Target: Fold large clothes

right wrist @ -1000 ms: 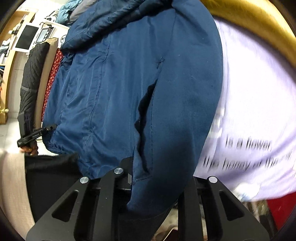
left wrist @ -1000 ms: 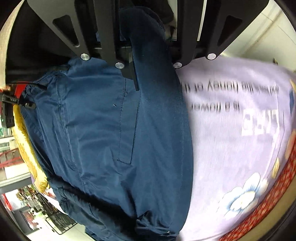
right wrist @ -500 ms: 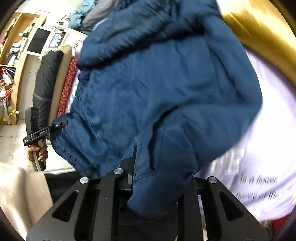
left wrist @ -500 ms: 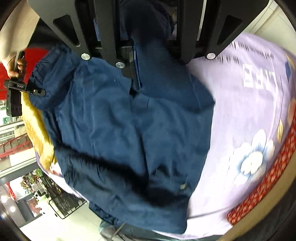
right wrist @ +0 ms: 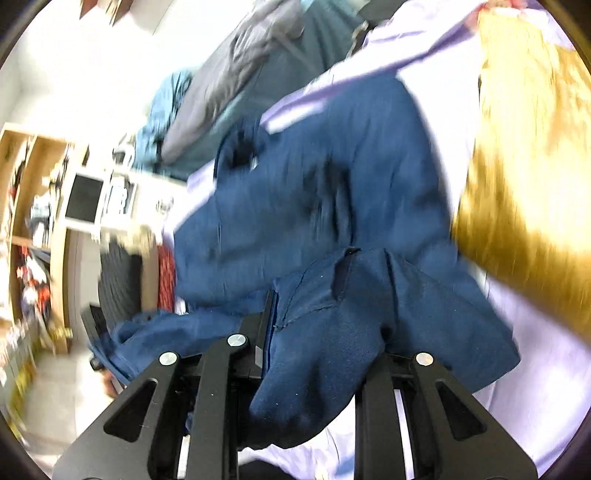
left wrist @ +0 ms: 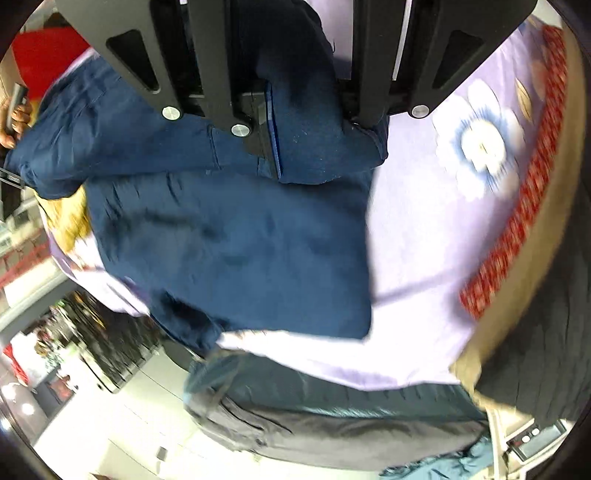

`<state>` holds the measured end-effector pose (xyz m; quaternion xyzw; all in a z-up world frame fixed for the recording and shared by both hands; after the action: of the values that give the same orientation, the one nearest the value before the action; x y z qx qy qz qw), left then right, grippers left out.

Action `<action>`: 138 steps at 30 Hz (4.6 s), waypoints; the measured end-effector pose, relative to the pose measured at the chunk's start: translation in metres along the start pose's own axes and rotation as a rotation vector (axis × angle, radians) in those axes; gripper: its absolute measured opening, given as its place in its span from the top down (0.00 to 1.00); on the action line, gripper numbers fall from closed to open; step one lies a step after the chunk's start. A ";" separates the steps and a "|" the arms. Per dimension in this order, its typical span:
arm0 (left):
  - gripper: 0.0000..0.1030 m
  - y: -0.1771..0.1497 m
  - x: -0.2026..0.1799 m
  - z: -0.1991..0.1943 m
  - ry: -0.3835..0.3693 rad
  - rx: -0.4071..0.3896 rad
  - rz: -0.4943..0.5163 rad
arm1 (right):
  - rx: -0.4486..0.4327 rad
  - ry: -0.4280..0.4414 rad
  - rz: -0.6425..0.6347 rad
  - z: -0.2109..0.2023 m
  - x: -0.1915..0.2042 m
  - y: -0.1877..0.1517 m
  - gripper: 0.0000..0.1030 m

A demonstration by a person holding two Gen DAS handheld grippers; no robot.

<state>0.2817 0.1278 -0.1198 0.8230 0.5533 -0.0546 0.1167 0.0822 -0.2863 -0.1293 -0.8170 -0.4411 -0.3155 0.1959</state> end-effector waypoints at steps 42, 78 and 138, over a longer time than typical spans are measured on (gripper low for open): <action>0.17 0.052 0.024 -0.063 -0.023 -0.080 -0.123 | 0.005 0.013 0.077 -0.060 -0.012 0.100 0.33; 0.90 0.102 -0.037 0.010 0.152 -0.086 0.081 | -0.206 -0.431 -0.202 -0.034 0.000 0.083 0.89; 0.07 0.151 -0.106 -0.017 0.453 -0.308 0.128 | -0.348 -0.785 -0.291 -0.018 0.045 0.106 0.17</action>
<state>0.3805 -0.0176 -0.0606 0.8202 0.5137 0.2227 0.1169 0.1841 -0.3272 -0.0900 -0.8250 -0.5327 -0.0758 -0.1728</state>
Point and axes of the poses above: each gripper's, at about its wrist camera, not at the fingertips, and z roughly the way its jaws point, x to its left, y to its top, the point moved 7 cm from there along z, roughly the way its jaws point, and after that the axes turned 15 degrees about x, right-handed, at the moved point
